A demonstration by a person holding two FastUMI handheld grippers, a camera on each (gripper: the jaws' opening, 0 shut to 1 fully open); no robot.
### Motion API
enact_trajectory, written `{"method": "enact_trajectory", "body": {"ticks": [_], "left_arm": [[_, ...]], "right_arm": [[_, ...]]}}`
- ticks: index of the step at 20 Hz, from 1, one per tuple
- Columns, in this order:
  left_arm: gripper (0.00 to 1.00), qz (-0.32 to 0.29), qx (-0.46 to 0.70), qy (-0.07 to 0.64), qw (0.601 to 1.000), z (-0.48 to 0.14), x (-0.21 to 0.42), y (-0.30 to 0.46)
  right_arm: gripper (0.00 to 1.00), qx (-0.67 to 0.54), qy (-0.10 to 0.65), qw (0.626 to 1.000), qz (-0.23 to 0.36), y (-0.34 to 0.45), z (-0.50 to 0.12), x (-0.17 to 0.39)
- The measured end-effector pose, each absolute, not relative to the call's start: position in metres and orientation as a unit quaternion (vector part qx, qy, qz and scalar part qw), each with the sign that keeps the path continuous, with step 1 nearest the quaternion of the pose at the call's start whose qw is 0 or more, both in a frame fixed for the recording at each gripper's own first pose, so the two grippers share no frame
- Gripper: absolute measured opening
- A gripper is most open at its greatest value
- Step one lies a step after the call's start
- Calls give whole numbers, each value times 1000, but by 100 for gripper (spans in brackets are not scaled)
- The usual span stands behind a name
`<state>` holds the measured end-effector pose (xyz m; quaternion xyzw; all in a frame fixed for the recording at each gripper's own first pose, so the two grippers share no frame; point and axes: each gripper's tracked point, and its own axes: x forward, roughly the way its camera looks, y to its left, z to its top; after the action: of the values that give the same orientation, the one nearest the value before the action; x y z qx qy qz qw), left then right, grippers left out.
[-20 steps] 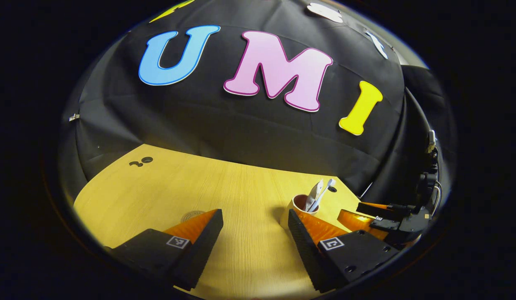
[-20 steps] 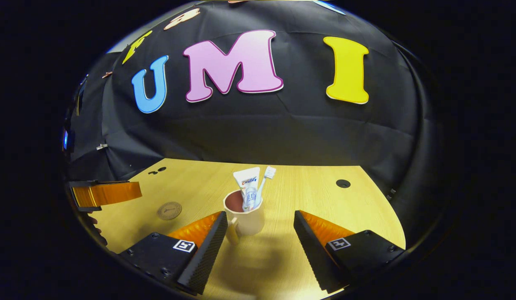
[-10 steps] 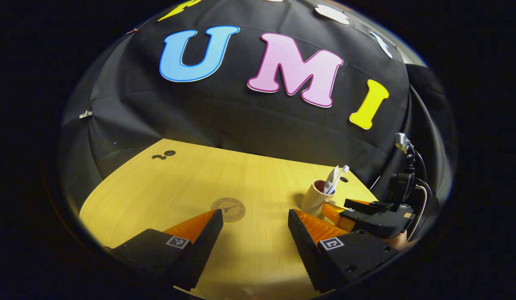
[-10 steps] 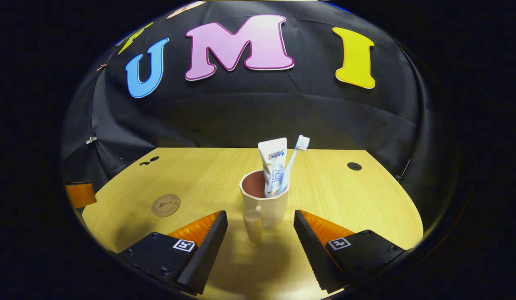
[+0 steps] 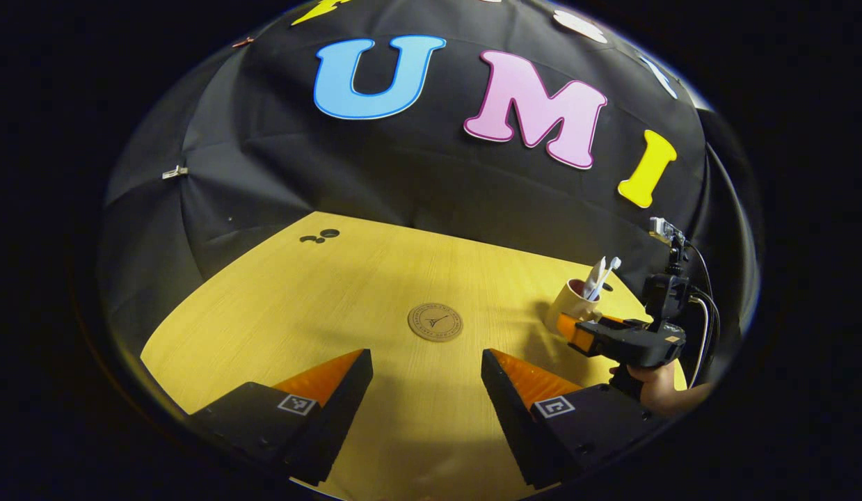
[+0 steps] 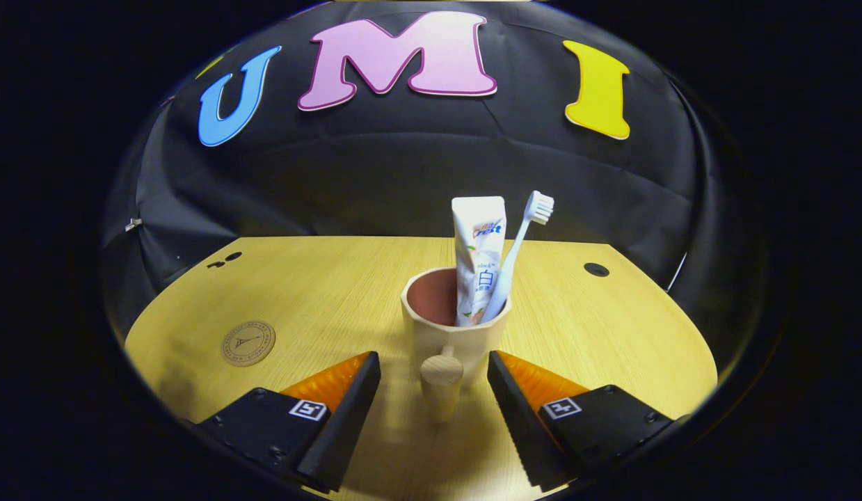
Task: Put the toothbrush and toothpaste on the desktop into the cup, then pick up the cup and place it on the coaster on the desktop.
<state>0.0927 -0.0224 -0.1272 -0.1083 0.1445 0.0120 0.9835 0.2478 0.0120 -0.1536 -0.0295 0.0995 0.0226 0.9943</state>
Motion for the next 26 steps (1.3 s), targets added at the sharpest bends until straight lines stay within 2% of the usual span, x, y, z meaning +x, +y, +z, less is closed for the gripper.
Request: {"method": "enact_trajectory", "body": {"ticks": [2,6,7,8,10,11,13,17,19,21,26], "left_arm": [[98,13,-108,146,983,-128,93,-23],[98,6,-103,149,983,-132,90,-25],[98,3,-102,150,983,-134,90,-26],[98,0,-101,152,983,-135,90,-28],[98,-5,-98,154,983,-137,90,-35],[98,-7,-98,155,983,-138,89,-37],[98,-11,-98,157,983,-138,88,-40],[98,-14,-99,154,983,-135,89,-44],[98,-14,-104,150,983,-129,88,-44],[98,-14,-113,144,983,-123,88,-44],[98,-10,-130,138,982,-121,80,-41]], "right_arm": [[80,-34,96,995,19,11,-155,248],[69,-40,95,995,11,6,-157,247],[57,-38,95,995,10,5,-158,247],[53,-35,96,995,11,7,-159,246],[39,-36,96,995,11,8,-159,246],[38,-39,97,995,7,7,-160,245],[30,-38,103,994,3,6,-163,244],[30,-17,146,989,15,7,-175,238],[41,4,191,981,27,6,-182,231],[65,15,244,969,38,4,-186,222],[61,23,322,945,53,0,-164,223]]}}
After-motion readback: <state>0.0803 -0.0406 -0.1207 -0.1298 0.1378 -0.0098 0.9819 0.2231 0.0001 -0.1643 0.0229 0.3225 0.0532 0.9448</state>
